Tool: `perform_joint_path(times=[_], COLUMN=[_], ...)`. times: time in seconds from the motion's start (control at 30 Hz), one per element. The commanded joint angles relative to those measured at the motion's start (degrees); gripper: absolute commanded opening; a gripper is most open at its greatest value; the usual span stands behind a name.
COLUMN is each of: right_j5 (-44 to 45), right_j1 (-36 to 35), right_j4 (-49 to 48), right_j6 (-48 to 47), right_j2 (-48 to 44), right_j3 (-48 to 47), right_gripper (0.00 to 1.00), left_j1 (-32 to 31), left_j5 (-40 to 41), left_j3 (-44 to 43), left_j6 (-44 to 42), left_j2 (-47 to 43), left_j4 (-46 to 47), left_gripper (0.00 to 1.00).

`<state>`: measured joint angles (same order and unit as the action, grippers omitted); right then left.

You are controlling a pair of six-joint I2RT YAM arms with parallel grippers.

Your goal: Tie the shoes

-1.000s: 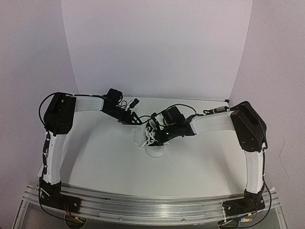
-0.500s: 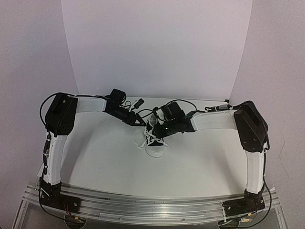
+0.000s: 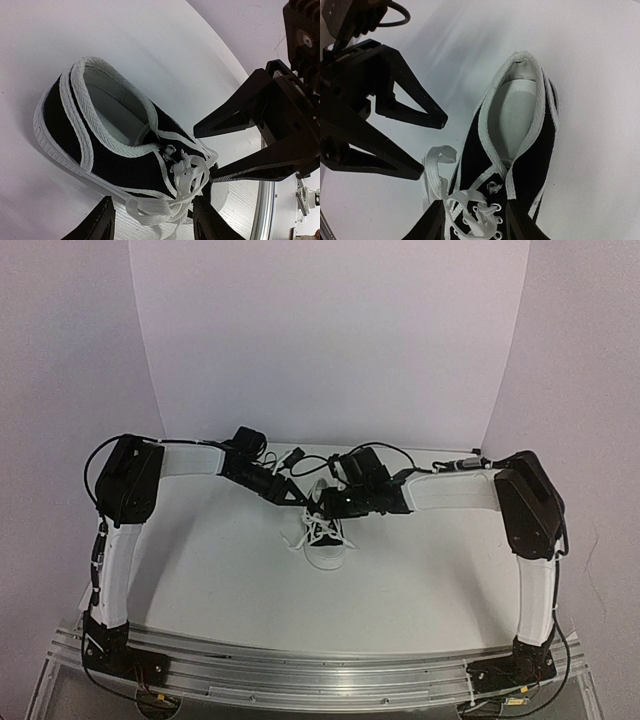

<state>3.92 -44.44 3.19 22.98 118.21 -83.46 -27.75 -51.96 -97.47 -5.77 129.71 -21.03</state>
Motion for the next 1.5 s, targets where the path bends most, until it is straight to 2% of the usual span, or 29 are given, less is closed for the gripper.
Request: perform_joint_path(times=[0.0,0.43,0.87,0.97,1.07,1.17,1.33,1.47], right_j5=[0.72,1.61,1.47,0.96,0.33,0.44,1.32,1.85], right_j1=[-1.25,-1.47,-1.63,-1.68,-1.65,-1.63,-1.62,-1.65], right_j4=[-2.67,-2.06,0.49,0.9,0.94,1.01,1.02,1.02], right_j6=[3.38,5.81,5.57,5.32,5.27,5.14,4.27,3.92], right_j2=[0.94,4.28,5.6,6.13,6.37,6.22,5.81,5.14], right_j3=[-4.58,-5.25,-5.53,-6.11,-6.51,-6.52,-6.8,-7.27], right_gripper=[0.43,0.38,0.39,0.33,0.2,0.13,0.03,0.0], left_j1=[-0.1,-1.36,-2.32,-2.39,-2.4,-2.56,-2.67,-2.55], left_j5=[-1.06,-1.21,-0.37,-0.17,-0.31,-0.62,-1.22,-1.37], left_j3=[-1.61,-1.1,-1.22,-1.85,-2.56,-2.65,-2.73,-2.77], left_j6=[0.58,0.08,-2.62,-2.88,-3.14,-3.43,-3.95,-5.08], left_j2=[-1.56,0.0,1.35,1.79,2.07,2.2,2.25,1.49], left_j4=[0.65,1.41,-0.06,-0.25,-0.7,-0.86,-2.32,-4.14], left_gripper=[0.52,0.47,0.42,0.4,0.37,0.28,0.08,0.0])
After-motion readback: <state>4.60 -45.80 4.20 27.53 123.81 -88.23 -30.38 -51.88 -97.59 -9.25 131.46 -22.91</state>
